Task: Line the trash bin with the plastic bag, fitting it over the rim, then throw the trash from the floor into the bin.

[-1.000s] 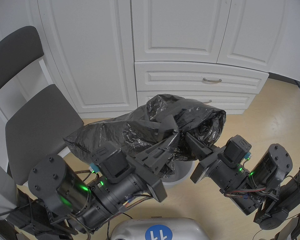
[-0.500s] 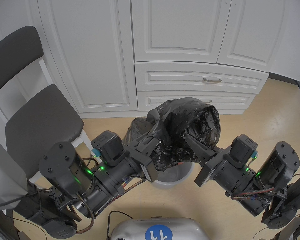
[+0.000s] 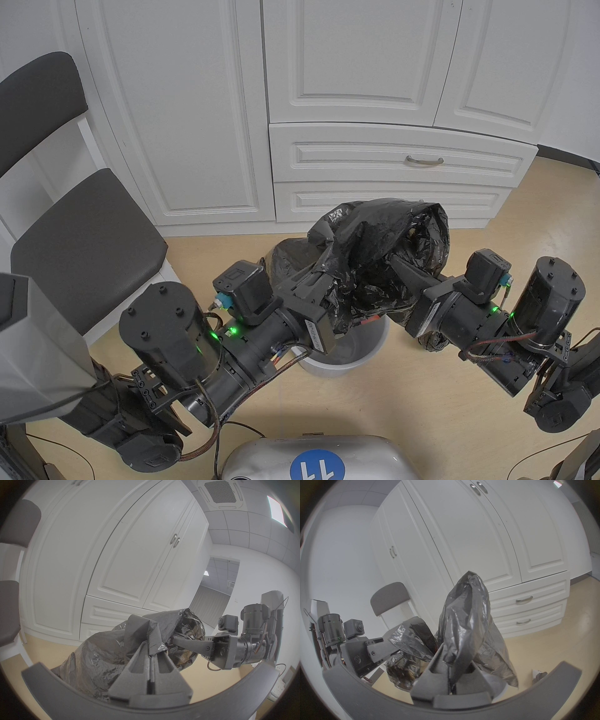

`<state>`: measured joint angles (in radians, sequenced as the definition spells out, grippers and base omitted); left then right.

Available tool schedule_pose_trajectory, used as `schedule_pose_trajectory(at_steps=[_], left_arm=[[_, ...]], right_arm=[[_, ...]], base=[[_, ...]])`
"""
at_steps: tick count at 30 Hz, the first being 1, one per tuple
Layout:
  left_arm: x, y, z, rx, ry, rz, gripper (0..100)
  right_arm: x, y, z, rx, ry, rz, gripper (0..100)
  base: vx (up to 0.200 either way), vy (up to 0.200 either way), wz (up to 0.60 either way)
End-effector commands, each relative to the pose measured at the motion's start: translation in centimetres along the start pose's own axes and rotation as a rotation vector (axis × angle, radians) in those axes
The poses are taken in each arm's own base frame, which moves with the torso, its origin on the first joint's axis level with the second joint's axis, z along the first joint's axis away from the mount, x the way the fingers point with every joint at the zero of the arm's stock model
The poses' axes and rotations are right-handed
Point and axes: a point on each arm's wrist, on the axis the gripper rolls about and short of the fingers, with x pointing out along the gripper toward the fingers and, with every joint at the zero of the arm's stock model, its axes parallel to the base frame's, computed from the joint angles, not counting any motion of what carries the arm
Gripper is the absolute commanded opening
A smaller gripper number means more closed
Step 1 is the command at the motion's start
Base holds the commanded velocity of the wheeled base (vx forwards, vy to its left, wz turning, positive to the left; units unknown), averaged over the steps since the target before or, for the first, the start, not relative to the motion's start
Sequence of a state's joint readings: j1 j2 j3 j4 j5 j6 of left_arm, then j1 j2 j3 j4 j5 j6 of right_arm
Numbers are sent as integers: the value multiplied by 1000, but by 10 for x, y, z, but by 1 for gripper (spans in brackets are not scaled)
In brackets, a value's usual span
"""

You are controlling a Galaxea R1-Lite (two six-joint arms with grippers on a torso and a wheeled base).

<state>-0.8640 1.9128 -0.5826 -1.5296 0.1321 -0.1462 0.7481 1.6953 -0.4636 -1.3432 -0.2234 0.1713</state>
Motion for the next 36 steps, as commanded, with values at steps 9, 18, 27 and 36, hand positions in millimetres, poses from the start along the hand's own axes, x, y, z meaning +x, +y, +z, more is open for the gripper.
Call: schedule_pose_trajectory(at_steps=[9,18,27,36], left_arm=[[16,-15,4,-132,-63,13,0],[22,-15,2,-206,-76,29,0],[22,7,-18,-194,-31,170,0],[20,40,-19,-174,-25,261,0]], right_arm=[[-52,-13,74,-8,-20,-52,0],[-57,-17,78,-11,6,-43,0],[-43,-19,64,-13,58,-57,0],[-38,-25,61,-16,79,-78,0]], base=[[0,0,0],[0,0,0],[0,0,0],[0,0,0]])
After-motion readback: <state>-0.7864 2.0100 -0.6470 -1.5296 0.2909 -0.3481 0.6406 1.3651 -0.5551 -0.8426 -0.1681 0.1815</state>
